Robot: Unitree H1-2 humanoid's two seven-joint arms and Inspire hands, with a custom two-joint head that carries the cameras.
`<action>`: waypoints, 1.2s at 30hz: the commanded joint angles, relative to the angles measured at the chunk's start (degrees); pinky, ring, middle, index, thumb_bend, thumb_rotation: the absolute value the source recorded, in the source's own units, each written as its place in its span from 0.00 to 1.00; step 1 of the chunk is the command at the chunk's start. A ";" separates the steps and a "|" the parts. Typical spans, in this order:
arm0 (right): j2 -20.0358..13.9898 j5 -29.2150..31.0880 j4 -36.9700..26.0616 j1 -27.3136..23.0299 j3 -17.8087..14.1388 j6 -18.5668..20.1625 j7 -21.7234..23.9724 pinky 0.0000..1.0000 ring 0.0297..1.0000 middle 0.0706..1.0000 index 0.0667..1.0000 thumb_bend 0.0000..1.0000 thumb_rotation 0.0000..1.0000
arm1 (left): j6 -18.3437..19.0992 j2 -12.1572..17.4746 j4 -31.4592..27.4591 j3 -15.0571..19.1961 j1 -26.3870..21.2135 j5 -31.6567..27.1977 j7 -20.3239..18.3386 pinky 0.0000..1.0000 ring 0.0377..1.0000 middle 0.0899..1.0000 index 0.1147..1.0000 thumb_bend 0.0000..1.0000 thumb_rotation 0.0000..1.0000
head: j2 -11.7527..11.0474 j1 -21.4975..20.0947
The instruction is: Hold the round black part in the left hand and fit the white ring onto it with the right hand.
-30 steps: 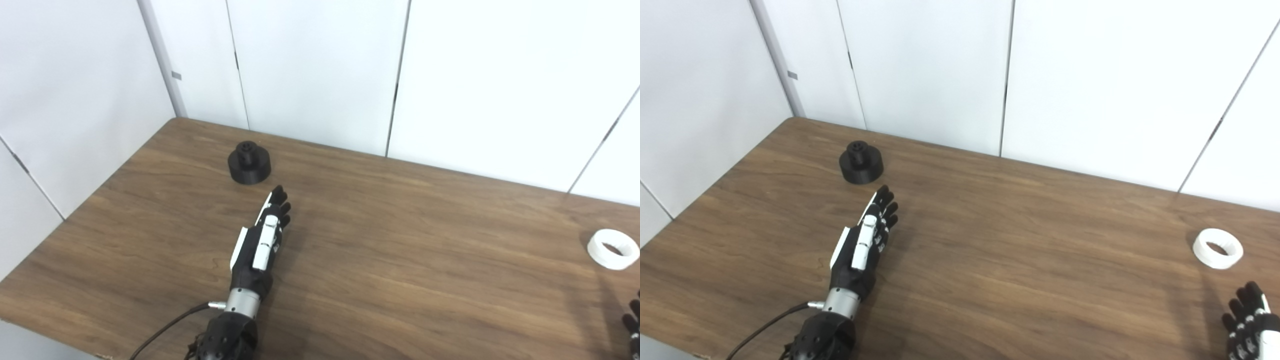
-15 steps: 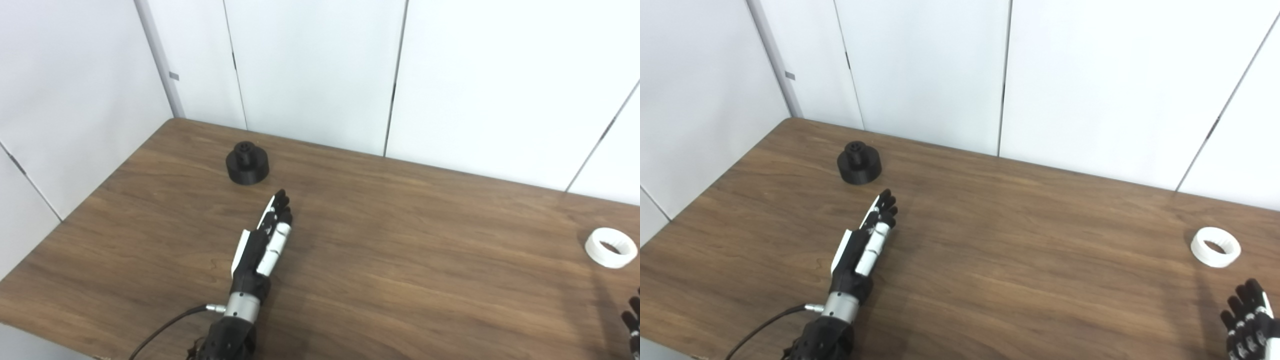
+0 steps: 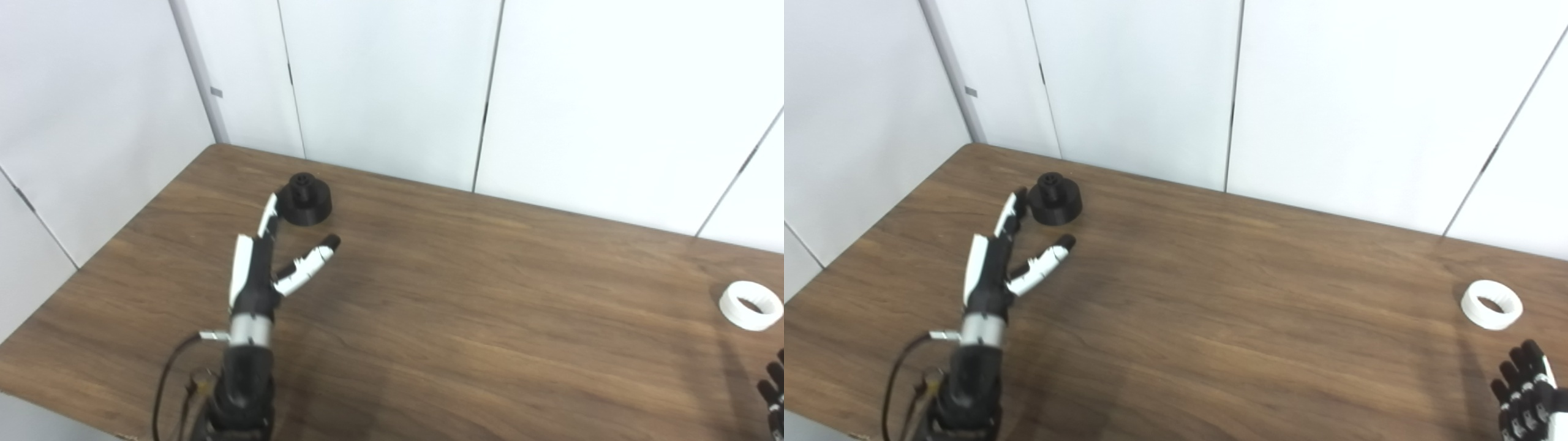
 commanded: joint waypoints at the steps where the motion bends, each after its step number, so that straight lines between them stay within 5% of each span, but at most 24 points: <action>1: -0.49 0.03 -2.28 -1.21 -0.16 -0.73 -0.28 1.00 1.00 1.00 1.00 0.68 1.00 | 1.41 3.00 -2.21 0.53 -2.22 2.15 -0.31 0.95 0.99 0.99 0.97 0.96 0.47 | -0.12 0.12; 5: -0.07 -0.63 -3.33 -1.11 0.11 0.15 -0.78 1.00 1.00 1.00 1.00 0.68 1.00 | 4.21 8.23 -1.44 -0.10 -3.56 7.15 -1.01 0.78 0.90 0.94 0.95 1.00 0.42 | 0.20 -0.21; 9: 0.27 -1.23 -4.43 -0.95 0.55 0.72 -1.26 1.00 1.00 1.00 1.00 0.65 1.00 | 6.40 13.17 1.71 -1.05 -5.70 9.90 -2.51 0.97 0.99 0.98 0.96 1.00 0.37 | 0.50 -0.49; 17: 0.93 -1.28 -5.84 -0.60 0.62 1.50 -1.67 1.00 1.00 1.00 1.00 0.61 1.00 | 11.34 21.51 10.70 -5.95 -11.30 17.71 -5.77 1.00 1.00 1.00 0.91 1.00 0.38 | 1.04 -0.97; 28: 1.97 -1.96 -7.28 -0.52 0.73 3.22 -2.39 1.00 1.00 1.00 1.00 0.55 1.00 | 9.34 26.71 25.29 -11.49 -18.39 18.62 -6.48 1.00 1.00 0.99 0.89 1.00 0.36 | 1.19 -1.81; 36: 2.44 -1.51 -7.93 -0.44 0.65 3.84 -2.52 1.00 1.00 1.00 1.00 0.49 1.00 | 7.45 27.43 33.65 -14.11 -22.70 15.93 -8.70 1.00 1.00 1.00 0.90 1.00 0.36 | 1.46 -2.25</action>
